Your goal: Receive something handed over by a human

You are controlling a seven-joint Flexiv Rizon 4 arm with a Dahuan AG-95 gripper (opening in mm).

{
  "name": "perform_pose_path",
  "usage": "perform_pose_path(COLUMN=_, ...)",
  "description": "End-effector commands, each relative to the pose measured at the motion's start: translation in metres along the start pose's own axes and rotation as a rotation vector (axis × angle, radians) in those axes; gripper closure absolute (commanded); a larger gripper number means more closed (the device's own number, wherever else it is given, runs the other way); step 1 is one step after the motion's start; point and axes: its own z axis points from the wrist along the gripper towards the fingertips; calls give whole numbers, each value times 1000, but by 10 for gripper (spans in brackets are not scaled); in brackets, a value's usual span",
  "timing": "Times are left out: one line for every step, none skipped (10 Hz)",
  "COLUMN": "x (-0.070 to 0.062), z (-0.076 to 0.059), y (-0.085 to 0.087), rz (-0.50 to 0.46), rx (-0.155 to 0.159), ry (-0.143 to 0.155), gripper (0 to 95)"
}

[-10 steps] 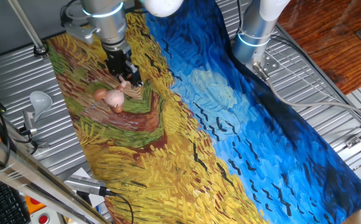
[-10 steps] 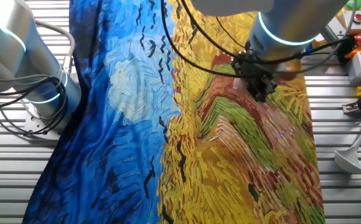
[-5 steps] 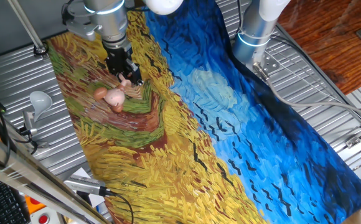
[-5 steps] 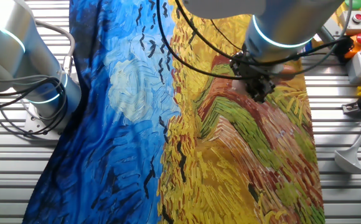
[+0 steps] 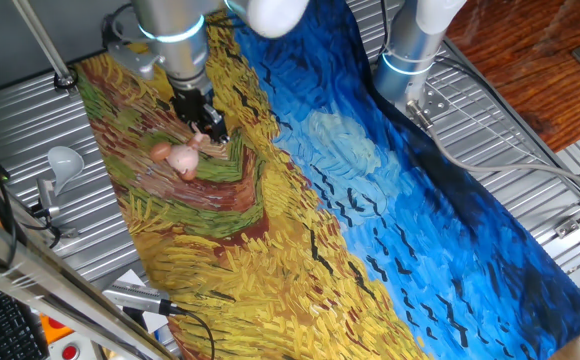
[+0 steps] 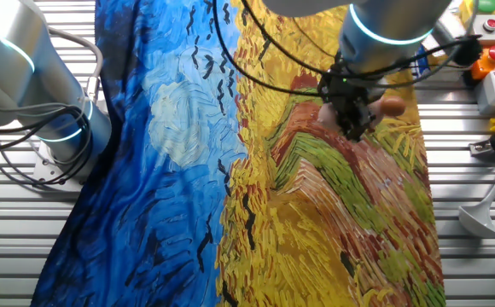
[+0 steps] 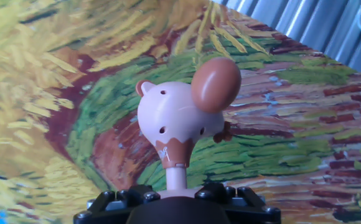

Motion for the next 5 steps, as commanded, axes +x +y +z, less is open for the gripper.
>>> perform_pose_path(x=-2, z=11, y=-11, rz=-57, rx=-36, ry=-38, gripper=950)
perform_pose_path(x=-1, z=16, y=-19, rz=-73, rx=-39, ry=-45, gripper=950)
perform_pose_path(x=0, z=18, y=-23, rz=-79, rx=-43, ry=-50, gripper=950)
perform_pose_path(x=0, z=20, y=-25, rz=-76, rx=-52, ry=-56, gripper=950)
perform_pose_path(x=0, z=20, y=-25, rz=-75, rx=-53, ry=-56, gripper=950)
